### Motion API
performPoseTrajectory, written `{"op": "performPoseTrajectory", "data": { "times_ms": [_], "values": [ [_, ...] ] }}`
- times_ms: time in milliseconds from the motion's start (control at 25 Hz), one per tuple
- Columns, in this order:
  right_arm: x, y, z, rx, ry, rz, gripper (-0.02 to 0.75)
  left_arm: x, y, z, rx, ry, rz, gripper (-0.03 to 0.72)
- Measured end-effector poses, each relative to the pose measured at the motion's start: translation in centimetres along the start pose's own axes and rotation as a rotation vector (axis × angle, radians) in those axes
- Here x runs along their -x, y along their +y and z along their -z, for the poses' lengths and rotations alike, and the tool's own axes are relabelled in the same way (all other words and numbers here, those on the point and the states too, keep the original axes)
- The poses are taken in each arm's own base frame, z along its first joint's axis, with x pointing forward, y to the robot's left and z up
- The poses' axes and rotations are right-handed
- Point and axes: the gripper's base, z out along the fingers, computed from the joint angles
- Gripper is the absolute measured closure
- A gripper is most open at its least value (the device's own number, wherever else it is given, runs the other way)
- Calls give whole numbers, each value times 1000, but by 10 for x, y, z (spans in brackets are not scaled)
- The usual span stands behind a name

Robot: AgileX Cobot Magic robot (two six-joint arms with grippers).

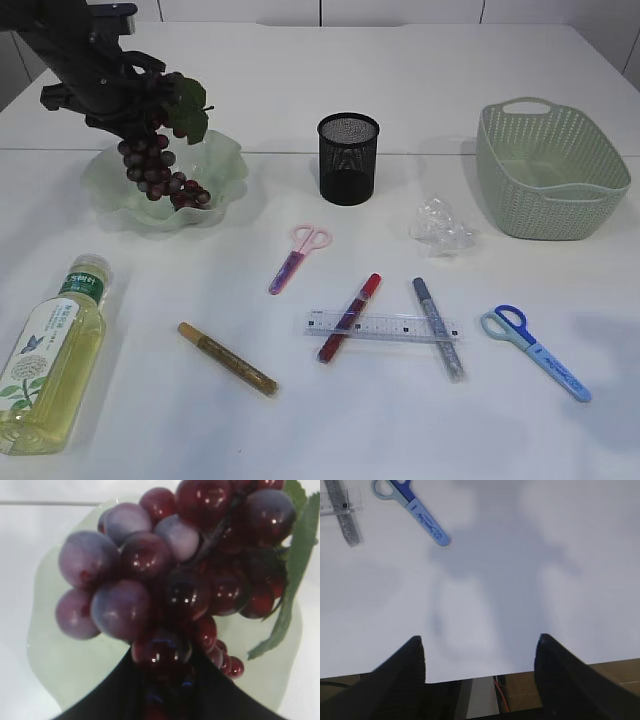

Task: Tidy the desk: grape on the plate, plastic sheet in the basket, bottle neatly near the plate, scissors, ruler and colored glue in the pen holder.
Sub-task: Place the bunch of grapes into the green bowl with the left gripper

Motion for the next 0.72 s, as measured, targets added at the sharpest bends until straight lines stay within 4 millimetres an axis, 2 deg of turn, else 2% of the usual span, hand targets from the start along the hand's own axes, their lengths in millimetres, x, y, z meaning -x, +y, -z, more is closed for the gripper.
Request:
{"op": "performPoseTrajectory", "data": {
  "times_ms": [360,720],
  "values": [
    [0,0,0,0,0,0,204,-13,2,-27,16,73,-3,529],
    [0,0,0,0,0,0,204,-15,2,-30,18,80,-3,512]
  ]
}}
